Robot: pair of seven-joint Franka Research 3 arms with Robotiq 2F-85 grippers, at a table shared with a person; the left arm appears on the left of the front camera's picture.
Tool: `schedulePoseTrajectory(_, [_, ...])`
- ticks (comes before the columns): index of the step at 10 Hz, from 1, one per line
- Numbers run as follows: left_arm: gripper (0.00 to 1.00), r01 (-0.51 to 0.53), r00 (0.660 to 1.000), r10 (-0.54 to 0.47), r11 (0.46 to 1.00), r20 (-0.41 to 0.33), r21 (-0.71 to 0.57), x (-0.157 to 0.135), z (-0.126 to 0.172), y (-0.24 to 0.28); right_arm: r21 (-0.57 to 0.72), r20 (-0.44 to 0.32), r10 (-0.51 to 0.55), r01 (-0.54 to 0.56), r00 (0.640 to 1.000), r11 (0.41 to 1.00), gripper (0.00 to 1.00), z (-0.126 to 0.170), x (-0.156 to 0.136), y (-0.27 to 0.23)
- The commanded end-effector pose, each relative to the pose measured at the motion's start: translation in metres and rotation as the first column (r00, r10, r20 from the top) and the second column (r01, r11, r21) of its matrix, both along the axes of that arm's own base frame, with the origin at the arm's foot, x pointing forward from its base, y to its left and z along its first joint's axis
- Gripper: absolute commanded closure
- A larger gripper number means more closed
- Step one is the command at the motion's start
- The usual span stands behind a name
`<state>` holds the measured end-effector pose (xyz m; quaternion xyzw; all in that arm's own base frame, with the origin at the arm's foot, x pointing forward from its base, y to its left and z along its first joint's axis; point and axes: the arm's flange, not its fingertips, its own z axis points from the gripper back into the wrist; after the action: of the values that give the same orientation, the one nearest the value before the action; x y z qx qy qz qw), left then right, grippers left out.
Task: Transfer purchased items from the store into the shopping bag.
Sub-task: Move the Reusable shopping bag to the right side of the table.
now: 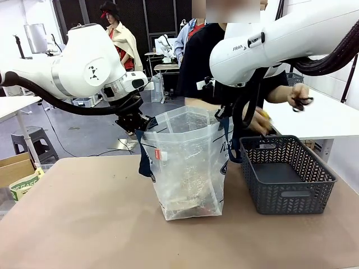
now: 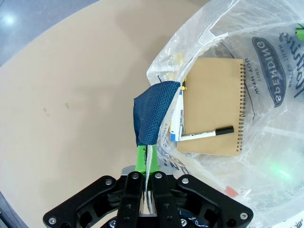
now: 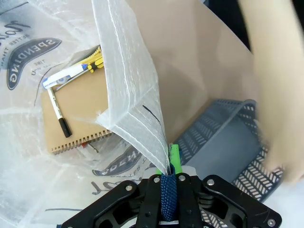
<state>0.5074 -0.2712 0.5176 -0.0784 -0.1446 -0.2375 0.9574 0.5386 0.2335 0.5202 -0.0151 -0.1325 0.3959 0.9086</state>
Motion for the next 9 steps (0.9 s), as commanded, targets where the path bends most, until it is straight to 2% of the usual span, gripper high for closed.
schedulePoseTrajectory(1, [1.0,-0.004,1.0,0.004,1.0,0.001,0.0,-0.0001,-0.0001,0.0028,0.0,0.001,-0.004,0.004,1.0,1.0,1.0,0.0002,0.0007,-0.0017])
schedulePoseTrajectory(9, [1.0,-0.004,1.0,0.004,1.0,0.001,0.0,-0.0001,-0.0001,0.0028,0.0,0.001,-0.004,0.004,1.0,1.0,1.0,0.0002,0.0007,-0.0017])
